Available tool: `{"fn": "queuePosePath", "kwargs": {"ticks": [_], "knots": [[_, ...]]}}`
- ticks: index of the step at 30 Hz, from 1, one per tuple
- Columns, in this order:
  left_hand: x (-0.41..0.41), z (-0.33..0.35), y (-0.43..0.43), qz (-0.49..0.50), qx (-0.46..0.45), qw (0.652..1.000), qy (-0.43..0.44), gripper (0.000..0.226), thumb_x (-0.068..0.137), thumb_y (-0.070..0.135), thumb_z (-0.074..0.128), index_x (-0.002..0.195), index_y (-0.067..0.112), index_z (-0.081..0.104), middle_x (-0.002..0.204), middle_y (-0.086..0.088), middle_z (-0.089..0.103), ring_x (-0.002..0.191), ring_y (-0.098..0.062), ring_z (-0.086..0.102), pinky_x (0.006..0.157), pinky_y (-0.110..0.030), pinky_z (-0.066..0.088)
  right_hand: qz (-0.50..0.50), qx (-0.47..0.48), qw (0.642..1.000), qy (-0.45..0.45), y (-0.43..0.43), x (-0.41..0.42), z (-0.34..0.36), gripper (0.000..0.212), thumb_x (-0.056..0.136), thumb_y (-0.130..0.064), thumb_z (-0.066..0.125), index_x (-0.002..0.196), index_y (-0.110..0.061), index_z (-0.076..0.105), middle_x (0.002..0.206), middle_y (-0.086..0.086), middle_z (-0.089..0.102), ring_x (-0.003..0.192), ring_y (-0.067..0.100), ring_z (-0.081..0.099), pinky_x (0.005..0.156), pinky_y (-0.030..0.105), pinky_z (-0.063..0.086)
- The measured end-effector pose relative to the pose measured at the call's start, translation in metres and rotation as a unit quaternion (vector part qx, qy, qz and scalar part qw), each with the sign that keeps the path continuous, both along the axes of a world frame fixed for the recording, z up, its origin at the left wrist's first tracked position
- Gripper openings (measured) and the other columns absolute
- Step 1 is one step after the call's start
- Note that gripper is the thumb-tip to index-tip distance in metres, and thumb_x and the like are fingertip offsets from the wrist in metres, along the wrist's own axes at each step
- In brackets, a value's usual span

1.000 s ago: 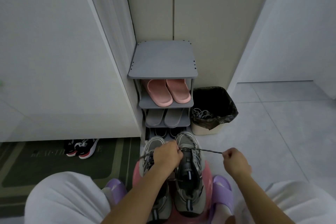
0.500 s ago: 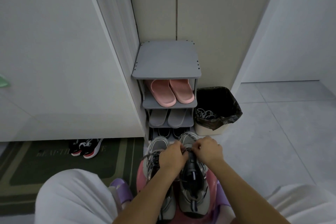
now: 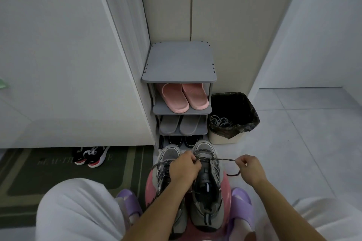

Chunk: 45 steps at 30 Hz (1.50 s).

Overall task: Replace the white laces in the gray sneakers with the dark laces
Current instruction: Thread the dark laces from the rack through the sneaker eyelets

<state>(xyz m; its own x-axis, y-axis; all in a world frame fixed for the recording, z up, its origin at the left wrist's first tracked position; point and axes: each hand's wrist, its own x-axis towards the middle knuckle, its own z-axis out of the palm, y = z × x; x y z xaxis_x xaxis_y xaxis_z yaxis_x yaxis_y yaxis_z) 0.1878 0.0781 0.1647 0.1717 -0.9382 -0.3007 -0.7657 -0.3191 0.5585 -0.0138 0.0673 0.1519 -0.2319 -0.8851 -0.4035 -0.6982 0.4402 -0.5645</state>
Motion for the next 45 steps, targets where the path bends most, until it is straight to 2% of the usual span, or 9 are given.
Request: {"fn": "queuePosePath", "kwargs": {"ticks": [3,7,12,17,22,28,38,42,45], "knots": [[0.001,-0.001,0.000,0.007,0.004,1.000,0.016,0.018,0.085,0.037,0.058,0.097,0.024,0.060,0.095,0.007,0.066,0.091,-0.014,0.062,0.083,-0.029,0.048,0.029,0.013,1.000,0.005,0.004,0.001,-0.001,0.024,0.090,-0.021,0.057,0.069,-0.031,0.053,0.095,-0.001,0.066,0.089,0.022,0.060,0.082,0.035,0.048],[0.002,-0.001,0.000,0.003,0.001,1.000,0.018,0.020,0.085,0.038,0.059,0.099,0.025,0.060,0.098,0.007,0.066,0.092,-0.014,0.062,0.081,-0.028,0.048,0.094,-0.011,0.995,0.008,-0.005,0.032,0.007,0.004,0.089,-0.039,0.057,0.092,-0.039,0.058,0.095,-0.014,0.062,0.099,0.013,0.057,0.091,0.033,0.039],[0.002,0.001,0.000,-0.009,0.009,1.000,0.016,0.021,0.084,0.037,0.059,0.099,0.023,0.059,0.100,0.003,0.067,0.094,-0.017,0.062,0.083,-0.031,0.048,0.167,-0.010,0.975,0.146,-0.018,0.074,0.014,0.021,0.088,-0.042,0.050,0.103,-0.033,0.062,0.111,-0.005,0.062,0.110,0.020,0.053,0.092,0.034,0.035],[0.000,0.001,-0.002,-0.004,0.011,1.000,0.001,0.018,0.084,0.034,0.057,0.099,0.023,0.060,0.100,0.003,0.067,0.096,-0.019,0.062,0.086,-0.033,0.047,0.179,-0.002,0.966,0.188,-0.016,0.078,0.012,0.027,0.092,-0.034,0.042,0.103,-0.020,0.062,0.110,0.004,0.059,0.107,0.024,0.053,0.090,0.035,0.036],[0.000,0.000,-0.002,0.009,0.004,1.000,0.007,0.012,0.085,0.032,0.056,0.095,0.026,0.060,0.093,0.005,0.067,0.090,-0.016,0.063,0.083,-0.031,0.048,0.096,-0.005,0.993,0.065,-0.001,0.055,0.005,0.014,0.091,-0.022,0.046,0.082,-0.025,0.056,0.100,-0.001,0.056,0.101,0.022,0.053,0.082,0.032,0.032],[0.000,0.003,-0.001,0.003,0.010,1.000,0.010,0.009,0.085,0.032,0.057,0.091,0.027,0.060,0.091,0.007,0.066,0.088,-0.014,0.062,0.085,-0.031,0.047,0.042,-0.063,0.997,-0.031,0.009,0.029,-0.007,0.032,0.092,-0.016,0.050,0.064,-0.032,0.046,0.083,0.000,0.059,0.082,0.022,0.055,0.081,0.039,0.045],[0.003,0.008,-0.004,-0.025,0.012,0.999,0.017,0.012,0.091,0.036,0.053,0.086,0.025,0.056,0.088,0.006,0.064,0.082,-0.012,0.059,0.082,-0.032,0.050,-0.021,-0.069,0.991,-0.112,0.021,0.022,-0.001,0.023,0.094,-0.017,0.052,0.073,-0.026,0.050,0.072,-0.006,0.059,0.077,0.023,0.057,0.082,0.042,0.048],[0.023,0.009,-0.008,-0.046,-0.013,0.998,-0.044,0.017,0.093,0.034,0.051,0.093,0.022,0.063,0.098,0.006,0.067,0.091,-0.013,0.060,0.080,-0.030,0.049,-0.009,-0.024,0.987,-0.156,0.023,0.010,0.014,0.017,0.083,-0.017,0.070,0.087,-0.017,0.054,0.063,0.000,0.052,0.058,0.016,0.051,0.053,0.023,0.040],[0.032,0.013,-0.003,-0.069,-0.064,0.987,-0.131,0.017,0.092,0.031,0.052,0.098,0.024,0.066,0.107,0.006,0.061,0.103,-0.012,0.053,0.087,-0.026,0.041,-0.018,-0.009,0.979,-0.205,0.024,0.007,0.028,0.022,0.081,-0.009,0.071,0.096,-0.010,0.056,0.059,0.001,0.050,0.049,0.011,0.043,0.046,0.016,0.035]]}}
